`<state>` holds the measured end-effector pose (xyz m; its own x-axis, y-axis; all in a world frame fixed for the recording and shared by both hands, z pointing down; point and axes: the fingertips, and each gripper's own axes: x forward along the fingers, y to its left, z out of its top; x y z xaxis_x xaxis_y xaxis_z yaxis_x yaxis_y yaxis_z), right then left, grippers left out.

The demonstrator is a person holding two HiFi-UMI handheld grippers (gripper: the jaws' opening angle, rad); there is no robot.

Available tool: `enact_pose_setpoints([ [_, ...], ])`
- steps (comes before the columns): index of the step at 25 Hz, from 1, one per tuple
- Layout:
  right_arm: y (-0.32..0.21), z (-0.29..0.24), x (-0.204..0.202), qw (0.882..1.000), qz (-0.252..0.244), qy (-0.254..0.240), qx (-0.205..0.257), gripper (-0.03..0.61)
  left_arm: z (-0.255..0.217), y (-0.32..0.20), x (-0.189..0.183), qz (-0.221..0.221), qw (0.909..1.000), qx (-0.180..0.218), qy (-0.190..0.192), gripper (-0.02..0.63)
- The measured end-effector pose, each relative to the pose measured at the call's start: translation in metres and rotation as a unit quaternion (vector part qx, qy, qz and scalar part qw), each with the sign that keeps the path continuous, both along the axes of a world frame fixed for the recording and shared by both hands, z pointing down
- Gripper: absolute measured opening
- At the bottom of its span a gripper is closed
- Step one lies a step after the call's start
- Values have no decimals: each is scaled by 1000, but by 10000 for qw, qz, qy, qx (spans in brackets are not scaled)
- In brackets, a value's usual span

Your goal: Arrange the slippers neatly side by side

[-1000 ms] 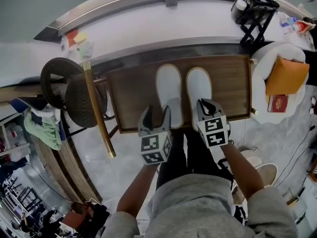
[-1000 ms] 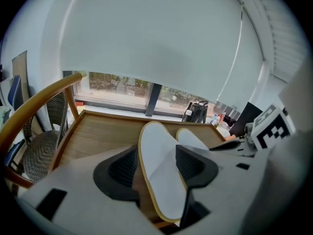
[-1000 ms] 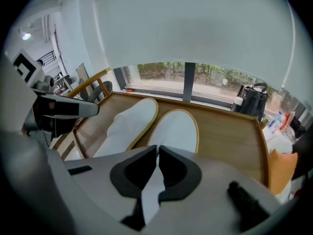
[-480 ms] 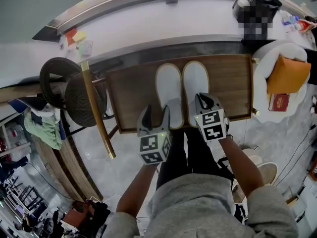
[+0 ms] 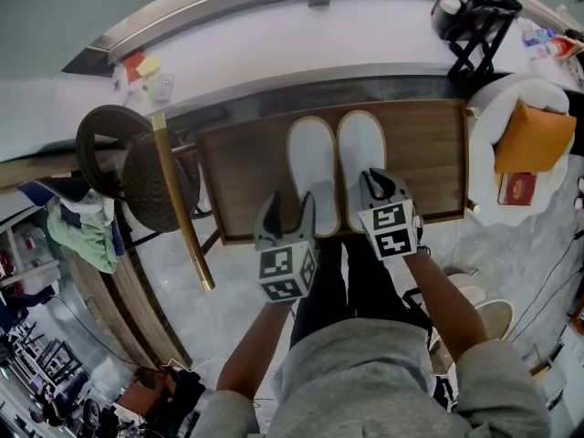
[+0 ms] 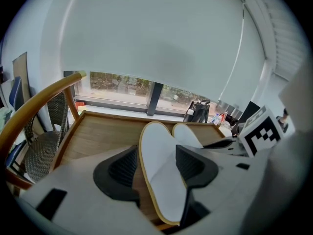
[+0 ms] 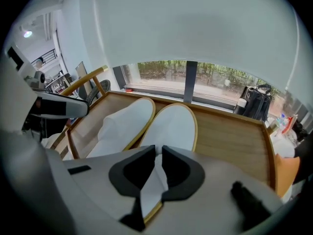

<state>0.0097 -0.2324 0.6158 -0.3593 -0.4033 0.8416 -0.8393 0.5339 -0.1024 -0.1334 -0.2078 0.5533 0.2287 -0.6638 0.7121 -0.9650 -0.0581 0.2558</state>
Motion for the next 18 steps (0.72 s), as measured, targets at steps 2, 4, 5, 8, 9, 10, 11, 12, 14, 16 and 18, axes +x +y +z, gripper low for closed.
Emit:
enact_pose_setpoints([
  [2,2,-2,-2,9999,-42,-116,-13,43,-1,1,-1,-8,10000,11,-5,250],
  [4,3,-7,-3,9996,-67,-257,-18,98,-3,1,-1,5,10000,28,1,251],
  [5,3,-11,-3,9995,-90,-308,13,114,-5,2,-1,21,10000,42,15,250],
  [8,3,-31,1,9990,-143,-365,208,117,-16,2,-1,81,9999,124,65,250],
  [9,3,-39,4,9989,-146,-361,277,117,-21,3,-1,102,9998,159,81,250],
  [10,3,-48,8,9986,-135,-370,341,117,-27,3,0,128,9997,194,95,249],
  [11,1,-58,11,9983,-106,-408,410,117,-34,2,-1,164,9996,234,89,242],
  [12,-2,-70,13,9976,-71,-471,507,117,-43,0,-1,210,9993,293,44,218],
  [14,-10,-100,21,9951,-17,-589,794,117,-66,-2,-2,307,9982,504,-130,157],
  [16,-11,-136,38,9917,61,-649,1107,117,-94,3,3,417,9959,755,-254,96],
  [18,-11,-175,55,9869,153,-680,1456,103,-121,8,10,538,9934,967,-295,64],
])
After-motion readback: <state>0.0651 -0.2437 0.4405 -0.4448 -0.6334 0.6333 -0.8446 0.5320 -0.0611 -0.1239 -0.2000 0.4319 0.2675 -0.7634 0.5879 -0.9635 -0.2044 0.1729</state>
